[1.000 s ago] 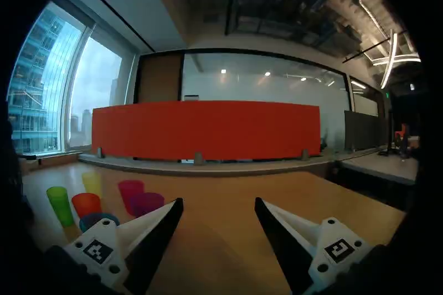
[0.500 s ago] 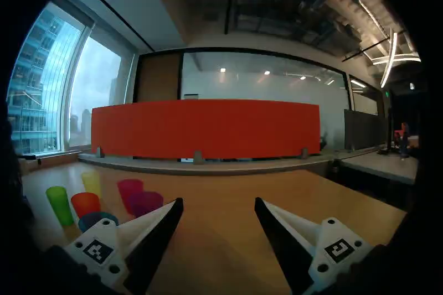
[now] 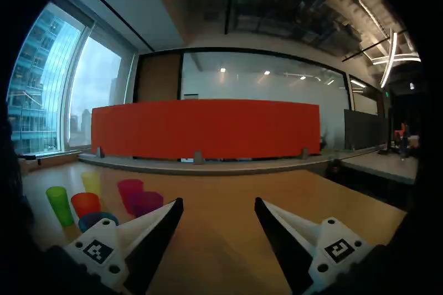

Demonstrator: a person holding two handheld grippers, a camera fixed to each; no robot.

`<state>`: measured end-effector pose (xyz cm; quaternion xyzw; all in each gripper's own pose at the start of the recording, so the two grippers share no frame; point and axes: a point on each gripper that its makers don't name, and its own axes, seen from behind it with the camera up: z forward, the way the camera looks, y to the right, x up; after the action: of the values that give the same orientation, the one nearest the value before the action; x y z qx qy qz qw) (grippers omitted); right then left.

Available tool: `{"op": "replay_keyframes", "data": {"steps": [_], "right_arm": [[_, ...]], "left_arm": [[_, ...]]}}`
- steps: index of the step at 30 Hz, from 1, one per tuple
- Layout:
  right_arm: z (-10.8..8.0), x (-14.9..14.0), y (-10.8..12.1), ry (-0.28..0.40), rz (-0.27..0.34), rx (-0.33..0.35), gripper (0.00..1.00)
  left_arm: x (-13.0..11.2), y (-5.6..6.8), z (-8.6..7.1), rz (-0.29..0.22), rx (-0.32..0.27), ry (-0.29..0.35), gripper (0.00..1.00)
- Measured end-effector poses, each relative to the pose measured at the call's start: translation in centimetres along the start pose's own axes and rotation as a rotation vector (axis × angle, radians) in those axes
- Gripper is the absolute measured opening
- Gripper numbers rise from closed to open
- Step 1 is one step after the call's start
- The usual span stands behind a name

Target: Pour water

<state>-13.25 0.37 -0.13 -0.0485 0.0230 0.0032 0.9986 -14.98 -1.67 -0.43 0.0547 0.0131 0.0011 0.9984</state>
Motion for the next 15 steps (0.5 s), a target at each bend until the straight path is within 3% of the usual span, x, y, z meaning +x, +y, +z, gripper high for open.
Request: {"op": "replay_keyframes", "data": {"steps": [15], "right_arm": [[0.03, -0.04, -0.05, 0.0, 0.0, 0.0, 1.0]], "left_arm": [[-0.07, -0.01, 0.01, 0.0, 0.0, 0.0, 1.0]]}}
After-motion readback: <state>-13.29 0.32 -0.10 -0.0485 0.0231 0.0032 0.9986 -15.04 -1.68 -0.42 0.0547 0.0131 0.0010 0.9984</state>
